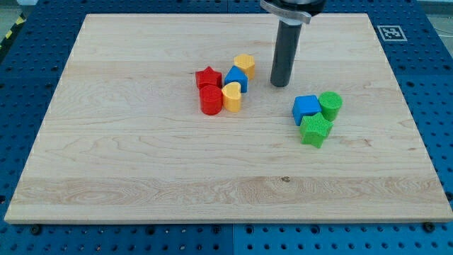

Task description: Place the yellow hexagon on top of the red star

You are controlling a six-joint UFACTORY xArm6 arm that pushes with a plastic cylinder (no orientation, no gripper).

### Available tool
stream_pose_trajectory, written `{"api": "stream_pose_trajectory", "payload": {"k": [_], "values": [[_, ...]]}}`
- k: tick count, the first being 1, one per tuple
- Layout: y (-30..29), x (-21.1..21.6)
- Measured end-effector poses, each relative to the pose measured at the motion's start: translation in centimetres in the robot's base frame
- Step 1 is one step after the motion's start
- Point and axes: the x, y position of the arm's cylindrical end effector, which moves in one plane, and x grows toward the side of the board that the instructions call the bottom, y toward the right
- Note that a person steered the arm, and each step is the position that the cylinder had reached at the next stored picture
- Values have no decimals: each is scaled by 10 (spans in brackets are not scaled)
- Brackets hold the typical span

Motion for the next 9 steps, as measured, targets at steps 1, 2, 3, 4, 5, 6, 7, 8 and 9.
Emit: {"api": "stream_pose_trajectory", "payload": {"k": [1, 2, 3, 4, 5, 6, 7, 8, 9], "values": [[0, 0], [-14, 0], [-14, -7], [-14, -8], [-14, -1], [-14, -14], [-16, -15], [-29, -24], [-33, -41]]}}
